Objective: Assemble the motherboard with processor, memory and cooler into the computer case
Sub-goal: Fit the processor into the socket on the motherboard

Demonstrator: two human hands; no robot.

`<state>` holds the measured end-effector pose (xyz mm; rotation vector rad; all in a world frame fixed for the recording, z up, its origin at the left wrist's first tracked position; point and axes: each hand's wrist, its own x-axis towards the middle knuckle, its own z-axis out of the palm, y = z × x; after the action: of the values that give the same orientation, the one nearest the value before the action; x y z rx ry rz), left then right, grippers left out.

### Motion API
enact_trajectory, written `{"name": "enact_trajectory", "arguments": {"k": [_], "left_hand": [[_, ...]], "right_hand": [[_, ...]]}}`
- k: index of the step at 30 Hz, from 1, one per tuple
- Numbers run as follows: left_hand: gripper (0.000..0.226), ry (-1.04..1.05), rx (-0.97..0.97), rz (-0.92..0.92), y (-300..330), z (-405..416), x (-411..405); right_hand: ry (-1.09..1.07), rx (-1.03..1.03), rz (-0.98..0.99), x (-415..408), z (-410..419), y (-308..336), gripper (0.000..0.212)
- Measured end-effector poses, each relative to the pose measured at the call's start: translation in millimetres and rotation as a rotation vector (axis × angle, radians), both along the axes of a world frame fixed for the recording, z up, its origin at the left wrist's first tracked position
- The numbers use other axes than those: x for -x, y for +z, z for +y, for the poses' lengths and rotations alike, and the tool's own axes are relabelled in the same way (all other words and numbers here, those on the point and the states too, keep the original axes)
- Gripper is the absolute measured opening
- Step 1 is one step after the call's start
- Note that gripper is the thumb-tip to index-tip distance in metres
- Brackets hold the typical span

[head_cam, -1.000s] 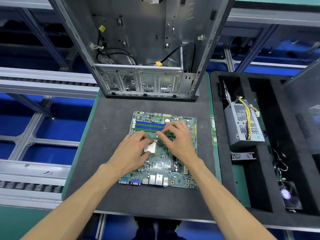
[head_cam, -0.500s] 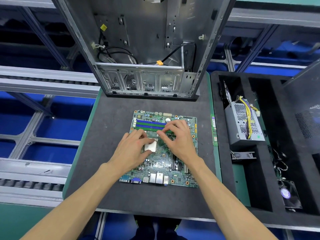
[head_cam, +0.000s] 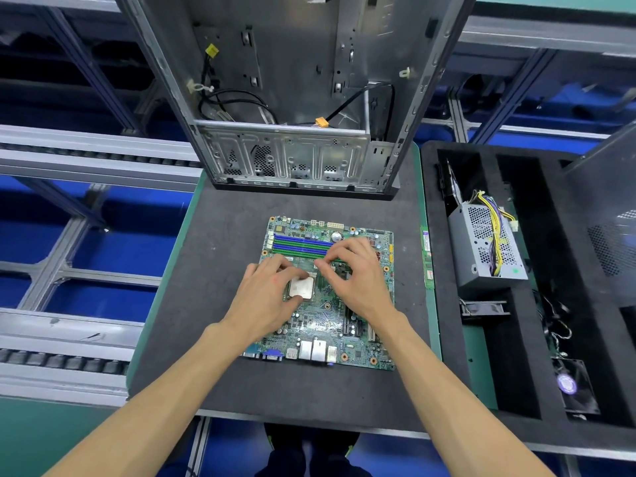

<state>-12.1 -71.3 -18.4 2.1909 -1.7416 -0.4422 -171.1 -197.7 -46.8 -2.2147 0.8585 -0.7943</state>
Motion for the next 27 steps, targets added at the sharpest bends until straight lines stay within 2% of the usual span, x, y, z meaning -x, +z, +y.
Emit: {"name": "enact_trajectory", "arguments": {"k": [4,11,16,23,27], "left_hand": [[0.043,-0.036,-0.03,-0.014,3,-4,-3],[0.041,-0.073,-0.006,0.009,1,-3,-6],[0.042,-0.104,-0.005,0.028,2,-4,-9],[0.041,-0.097,-0.001,0.028,2,-4,-10],[0.04,-0.105,-0.012,0.027,2,-6,-10]], "right_hand": [[0.005,-0.015,0.014,0,2,4,0.029],[-0.035,0.019,0.063,-3,4,9,0.017],[-0.026,0.004,0.071,-5,3,12,0.016],[-0.015,-0.037,0.053,-4,6,11,0.031],[-0.008,-0.089,0.059,-4,3,11,0.031]]}}
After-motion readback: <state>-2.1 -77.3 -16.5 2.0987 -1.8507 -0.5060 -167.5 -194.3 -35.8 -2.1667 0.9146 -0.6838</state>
